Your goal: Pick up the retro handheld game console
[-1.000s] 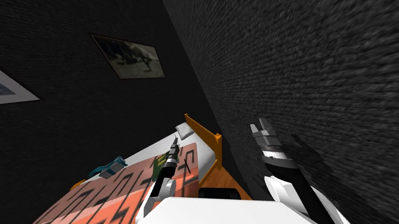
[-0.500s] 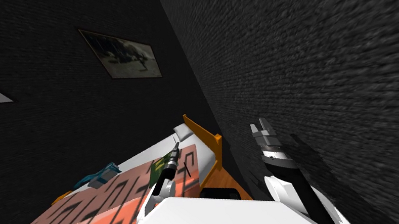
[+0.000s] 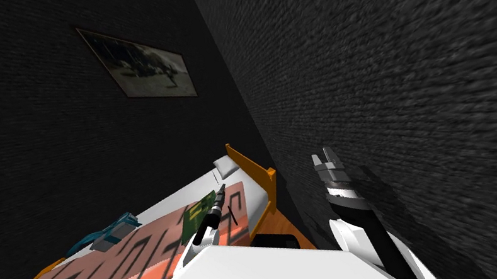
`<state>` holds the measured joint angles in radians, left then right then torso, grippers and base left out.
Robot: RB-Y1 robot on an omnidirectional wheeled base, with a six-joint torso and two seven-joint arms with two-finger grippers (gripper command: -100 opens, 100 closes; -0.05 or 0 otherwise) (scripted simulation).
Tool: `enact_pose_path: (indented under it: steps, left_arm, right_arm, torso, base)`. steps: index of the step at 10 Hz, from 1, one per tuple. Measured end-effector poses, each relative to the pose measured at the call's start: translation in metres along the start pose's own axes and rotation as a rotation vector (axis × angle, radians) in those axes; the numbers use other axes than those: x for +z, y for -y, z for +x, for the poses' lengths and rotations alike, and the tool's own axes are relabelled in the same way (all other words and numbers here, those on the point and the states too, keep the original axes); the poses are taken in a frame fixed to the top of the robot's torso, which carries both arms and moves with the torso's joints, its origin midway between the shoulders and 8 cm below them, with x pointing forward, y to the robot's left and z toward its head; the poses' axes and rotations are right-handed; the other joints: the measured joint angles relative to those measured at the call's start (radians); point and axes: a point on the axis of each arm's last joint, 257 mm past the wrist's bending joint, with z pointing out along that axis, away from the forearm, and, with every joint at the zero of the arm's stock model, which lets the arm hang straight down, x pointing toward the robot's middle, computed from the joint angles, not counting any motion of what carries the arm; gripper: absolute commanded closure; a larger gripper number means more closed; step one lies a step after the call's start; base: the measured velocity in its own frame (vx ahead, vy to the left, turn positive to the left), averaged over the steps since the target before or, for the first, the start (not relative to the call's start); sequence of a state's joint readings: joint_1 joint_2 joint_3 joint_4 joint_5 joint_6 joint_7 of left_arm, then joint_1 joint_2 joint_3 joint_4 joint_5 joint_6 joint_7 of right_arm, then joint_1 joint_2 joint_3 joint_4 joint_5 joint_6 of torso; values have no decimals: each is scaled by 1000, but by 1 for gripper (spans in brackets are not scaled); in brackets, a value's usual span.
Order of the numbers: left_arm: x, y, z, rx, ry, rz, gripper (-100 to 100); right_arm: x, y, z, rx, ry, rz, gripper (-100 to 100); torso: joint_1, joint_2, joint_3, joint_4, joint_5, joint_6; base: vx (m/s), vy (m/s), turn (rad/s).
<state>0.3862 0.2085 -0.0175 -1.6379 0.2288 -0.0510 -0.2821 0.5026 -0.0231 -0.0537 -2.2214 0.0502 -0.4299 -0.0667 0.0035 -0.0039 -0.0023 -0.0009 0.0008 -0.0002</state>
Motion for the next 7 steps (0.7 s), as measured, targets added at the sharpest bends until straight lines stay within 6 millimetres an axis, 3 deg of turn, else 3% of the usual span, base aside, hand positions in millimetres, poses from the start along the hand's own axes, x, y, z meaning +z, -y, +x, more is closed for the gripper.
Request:
enact_pose_path:
  steps: [4,7]
  left_arm:
    - [-2,-44,5,21,-27,-133,-100]
    - [-10,-95,15,46,-59,-253,-100]
  right_arm:
    - [0,0,0,0,0,0,0]
    - [0,0,0,0,0,0,0]
  torso:
    - [-2,1,1,0,0,0]
    - [-1,0,0,0,0,0]
  base:
    - [30,34,-72]
    - [47,46,-80]
